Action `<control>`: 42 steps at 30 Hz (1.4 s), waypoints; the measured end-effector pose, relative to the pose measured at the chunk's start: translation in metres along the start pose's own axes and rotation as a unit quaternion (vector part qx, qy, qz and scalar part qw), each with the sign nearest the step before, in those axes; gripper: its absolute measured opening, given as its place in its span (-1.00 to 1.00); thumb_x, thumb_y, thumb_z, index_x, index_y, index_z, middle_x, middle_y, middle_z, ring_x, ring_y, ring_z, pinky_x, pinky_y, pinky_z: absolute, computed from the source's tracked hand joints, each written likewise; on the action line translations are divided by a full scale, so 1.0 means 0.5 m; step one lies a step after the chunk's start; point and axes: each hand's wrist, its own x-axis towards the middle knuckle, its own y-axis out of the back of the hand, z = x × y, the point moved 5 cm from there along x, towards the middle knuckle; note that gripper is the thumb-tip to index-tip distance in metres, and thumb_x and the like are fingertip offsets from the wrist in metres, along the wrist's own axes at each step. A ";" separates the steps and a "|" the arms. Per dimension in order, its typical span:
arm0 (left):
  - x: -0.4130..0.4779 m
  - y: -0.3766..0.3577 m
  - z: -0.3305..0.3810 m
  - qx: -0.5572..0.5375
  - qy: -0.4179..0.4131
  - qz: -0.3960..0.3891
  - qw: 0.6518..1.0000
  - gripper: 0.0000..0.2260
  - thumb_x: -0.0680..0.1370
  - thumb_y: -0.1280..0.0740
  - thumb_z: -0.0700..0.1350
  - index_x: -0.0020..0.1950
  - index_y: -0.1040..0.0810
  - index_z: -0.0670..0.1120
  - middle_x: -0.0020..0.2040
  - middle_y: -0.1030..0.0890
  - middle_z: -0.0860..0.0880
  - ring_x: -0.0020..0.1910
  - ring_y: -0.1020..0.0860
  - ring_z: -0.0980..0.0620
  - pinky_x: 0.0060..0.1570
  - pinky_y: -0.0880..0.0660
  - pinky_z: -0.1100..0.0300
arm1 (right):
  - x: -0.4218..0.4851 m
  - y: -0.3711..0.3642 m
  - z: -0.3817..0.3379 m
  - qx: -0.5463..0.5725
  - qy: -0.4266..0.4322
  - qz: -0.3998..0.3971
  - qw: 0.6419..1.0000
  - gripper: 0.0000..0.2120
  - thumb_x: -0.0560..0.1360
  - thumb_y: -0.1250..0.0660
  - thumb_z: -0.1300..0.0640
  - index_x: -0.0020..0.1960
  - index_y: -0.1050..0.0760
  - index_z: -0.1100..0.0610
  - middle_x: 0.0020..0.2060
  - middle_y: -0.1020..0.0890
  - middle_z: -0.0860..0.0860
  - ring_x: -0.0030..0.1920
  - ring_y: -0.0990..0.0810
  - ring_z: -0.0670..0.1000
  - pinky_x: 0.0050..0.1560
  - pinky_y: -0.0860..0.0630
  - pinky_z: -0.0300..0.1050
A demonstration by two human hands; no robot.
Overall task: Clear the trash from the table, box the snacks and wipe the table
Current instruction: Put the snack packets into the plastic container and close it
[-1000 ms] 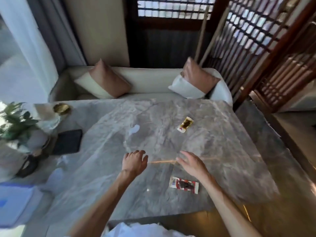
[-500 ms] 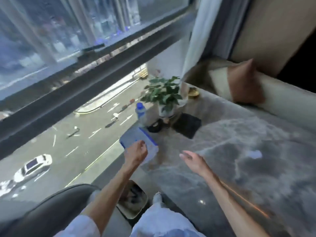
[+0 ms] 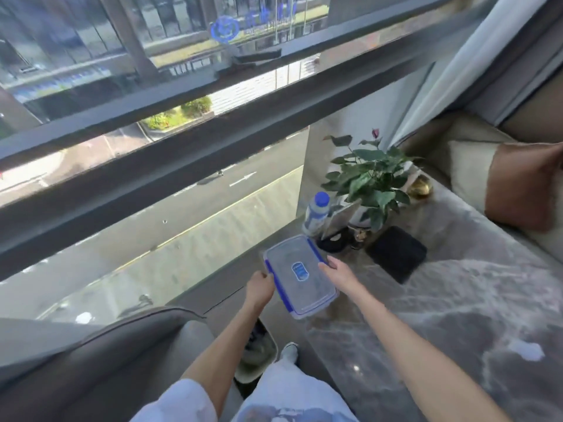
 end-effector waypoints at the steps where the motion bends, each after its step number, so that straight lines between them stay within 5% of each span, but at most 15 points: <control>1: -0.002 -0.009 -0.001 -0.020 0.013 -0.017 1.000 -0.76 0.52 -0.18 -0.04 -0.33 -0.35 -0.07 -0.33 -0.51 -0.11 -0.32 -0.43 -0.06 -0.27 -0.38 0.13 | 0.005 -0.003 -0.003 0.005 -0.012 0.000 1.000 -0.42 0.57 -0.27 0.02 0.50 -0.23 0.23 0.43 -0.39 0.12 0.40 -0.40 0.07 0.22 -0.31 -0.22; 4: 0.005 -0.039 -0.012 -0.058 0.045 -0.066 0.995 -0.83 0.51 -0.21 -0.06 -0.10 -0.52 -0.12 -0.16 -0.61 -0.12 -0.26 -0.53 -0.05 -0.25 -0.48 0.11 | 0.020 -0.008 0.002 0.020 -0.033 0.006 0.999 -0.57 0.59 -0.23 0.11 0.39 -0.37 0.30 0.31 -0.50 0.13 0.31 -0.48 0.10 0.21 -0.38 -0.17; 9: 0.016 -0.064 -0.038 -0.134 0.094 -0.102 0.981 -0.75 0.54 -0.27 -0.09 0.20 -0.47 -0.12 0.09 -0.63 -0.13 0.00 -0.63 -0.09 -0.29 -0.57 0.09 | 0.029 -0.007 0.017 0.019 -0.026 -0.031 0.999 -0.65 0.58 -0.24 0.10 0.33 -0.47 0.18 0.24 -0.58 0.08 0.06 -0.54 -0.02 0.01 -0.42 -0.27; 12: 0.001 -0.077 -0.036 -0.143 0.115 -0.115 0.976 -0.75 0.53 -0.31 -0.20 0.18 -0.38 -0.16 0.13 -0.57 -0.18 0.05 -0.62 -0.12 -0.18 -0.63 -0.07 | 0.022 0.006 0.053 0.043 -0.048 -0.033 0.997 -0.64 0.55 -0.30 0.10 0.30 -0.48 0.23 0.16 -0.60 0.10 0.02 -0.61 0.03 -0.04 -0.51 -0.29; 16: -0.037 -0.134 -0.016 -0.086 0.111 -0.183 0.973 -0.73 0.53 -0.31 -0.25 0.17 -0.32 -0.16 0.10 -0.56 -0.18 -0.07 -0.62 -0.08 -0.15 -0.63 -0.05 | -0.024 0.049 0.175 0.102 -0.109 -0.052 0.988 -0.86 0.54 -0.32 0.07 -0.10 -0.52 0.15 -0.25 -0.60 0.00 -0.30 -0.54 -0.06 -0.26 -0.45 -0.22; 19: -0.074 -0.222 0.015 -0.040 0.081 -0.231 0.969 -0.75 0.53 -0.32 -0.26 0.16 -0.33 -0.18 -0.03 -0.55 -0.14 -0.22 -0.58 -0.03 -0.18 -0.61 -0.04 | -0.090 0.119 0.302 0.194 -0.138 -0.023 0.971 -0.77 0.51 -0.37 0.07 0.09 -0.50 0.17 -0.14 -0.63 0.04 -0.19 -0.57 0.01 -0.10 -0.51 -0.05; 25: -0.251 -0.492 0.080 0.031 -0.007 -0.340 0.940 -0.81 0.52 -0.30 -0.31 0.00 -0.35 -0.09 -0.10 -0.49 -0.05 -0.29 -0.53 0.05 -0.33 -0.55 0.10 | -0.307 0.271 0.584 0.381 -0.174 0.090 0.904 -0.67 0.52 -0.38 0.11 0.22 -0.36 0.07 0.04 -0.59 0.09 -0.18 -0.58 -0.03 -0.31 -0.49 -0.13; 29: -0.406 -0.713 0.105 0.090 -0.060 -0.414 0.904 -0.82 0.52 -0.30 -0.30 0.00 -0.42 -0.05 -0.14 -0.52 -0.01 -0.25 -0.51 0.06 -0.28 -0.54 0.15 | -0.465 0.358 0.826 0.466 -0.173 0.165 0.852 -0.45 0.45 -0.44 0.05 0.37 -0.34 0.12 0.27 -0.54 0.10 0.03 -0.59 0.04 -0.21 -0.53 -0.07; 35: -0.631 -1.014 0.105 0.162 -0.172 -0.475 0.848 -0.65 0.43 -0.33 -0.32 0.22 -0.49 -0.21 -0.38 -0.64 0.13 -0.47 -0.51 0.29 -0.41 -0.45 0.33 | -0.656 0.409 1.069 0.597 -0.153 0.249 0.747 -0.72 0.52 -0.32 0.25 0.22 -0.46 0.27 -0.09 -0.61 0.15 -0.30 -0.65 0.03 -0.38 -0.61 -0.07; 38: -0.718 -1.126 0.080 0.234 -0.274 -0.480 0.800 -0.47 0.31 -0.27 -0.23 0.28 -0.47 -0.29 -0.03 -0.66 -0.04 -0.15 -0.55 0.35 -0.02 -0.46 0.34 | -0.709 0.398 1.151 0.662 -0.149 0.296 0.672 -0.77 0.51 -0.32 0.28 0.16 -0.45 0.24 -0.08 -0.64 0.19 -0.23 -0.65 0.12 -0.35 -0.65 0.04; 42: -0.809 -1.220 0.041 0.336 -0.360 -0.463 0.737 -0.36 0.29 -0.16 -0.27 0.41 -0.35 -0.27 0.29 -0.48 -0.16 0.30 -0.43 -0.02 0.14 -0.25 0.53 | -0.740 0.365 1.200 0.719 -0.162 0.316 0.597 -0.95 0.58 -0.22 0.30 0.01 -0.45 0.22 -0.28 -0.67 0.16 -0.39 -0.69 0.10 -0.40 -0.65 0.00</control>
